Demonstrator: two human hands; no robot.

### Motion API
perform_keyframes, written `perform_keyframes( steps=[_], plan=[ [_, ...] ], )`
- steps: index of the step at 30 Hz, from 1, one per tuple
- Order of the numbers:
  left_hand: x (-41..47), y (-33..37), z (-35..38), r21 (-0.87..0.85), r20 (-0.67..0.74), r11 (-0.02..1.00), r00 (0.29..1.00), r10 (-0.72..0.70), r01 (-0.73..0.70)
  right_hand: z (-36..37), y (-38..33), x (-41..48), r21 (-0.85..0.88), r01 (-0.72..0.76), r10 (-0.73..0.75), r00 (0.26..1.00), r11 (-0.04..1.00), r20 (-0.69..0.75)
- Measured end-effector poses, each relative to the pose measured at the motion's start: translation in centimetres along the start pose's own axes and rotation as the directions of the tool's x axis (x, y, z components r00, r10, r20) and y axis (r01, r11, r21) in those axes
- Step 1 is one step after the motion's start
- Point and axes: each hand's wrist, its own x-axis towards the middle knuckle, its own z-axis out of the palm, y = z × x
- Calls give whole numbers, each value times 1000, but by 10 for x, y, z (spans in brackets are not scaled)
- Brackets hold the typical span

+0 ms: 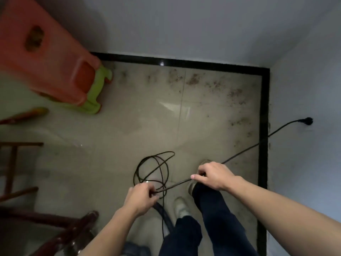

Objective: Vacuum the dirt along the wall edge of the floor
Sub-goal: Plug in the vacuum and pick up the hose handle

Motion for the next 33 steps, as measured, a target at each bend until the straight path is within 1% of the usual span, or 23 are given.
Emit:
perform_keyframes(
  steps=[2, 4, 7, 11, 14, 19, 24, 26, 29, 33],
  plan=[
    [-18, -21, 24, 47, 15, 999, 1000, -23, 22, 19, -15, -9, -45, 23, -20, 997, 999, 70],
    [-33, -42, 47, 47, 23, 996, 997, -80, 79, 39, -28, -11, -119, 53, -36, 990, 991, 137],
    [-53, -71, 81, -35, 22, 983, 983, -180, 181, 75, -44, -5, -231, 80, -28, 975, 970, 220],
    [-81, -98, 118, -185, 33, 946, 963, -266, 268, 116, -50, 3, -280, 33, 53, 954, 959, 295],
    [-103, -109, 135, -298, 18, 896, 941, -339, 329, 130, -53, 2, -273, 25, 63, 949, 962, 308],
    [-140, -108, 144, -428, -17, 806, 888, -460, 410, 126, -69, -12, -293, 91, -5, 959, 952, 283],
    [-180, -102, 147, -526, -52, 751, 866, -498, 400, 114, -104, -29, -286, 114, -41, 967, 952, 251],
    [-196, -107, 148, -552, -60, 724, 847, -528, 412, 118, -122, -35, -293, 151, -77, 965, 944, 249],
    [-221, -122, 155, -595, -73, 684, 818, -570, 423, 135, -153, -49, -295, 196, -123, 961, 935, 248],
    [-259, -153, 177, -628, -96, 658, 797, -596, 416, 177, -196, -67, -301, 269, -190, 945, 915, 266]
  ],
)
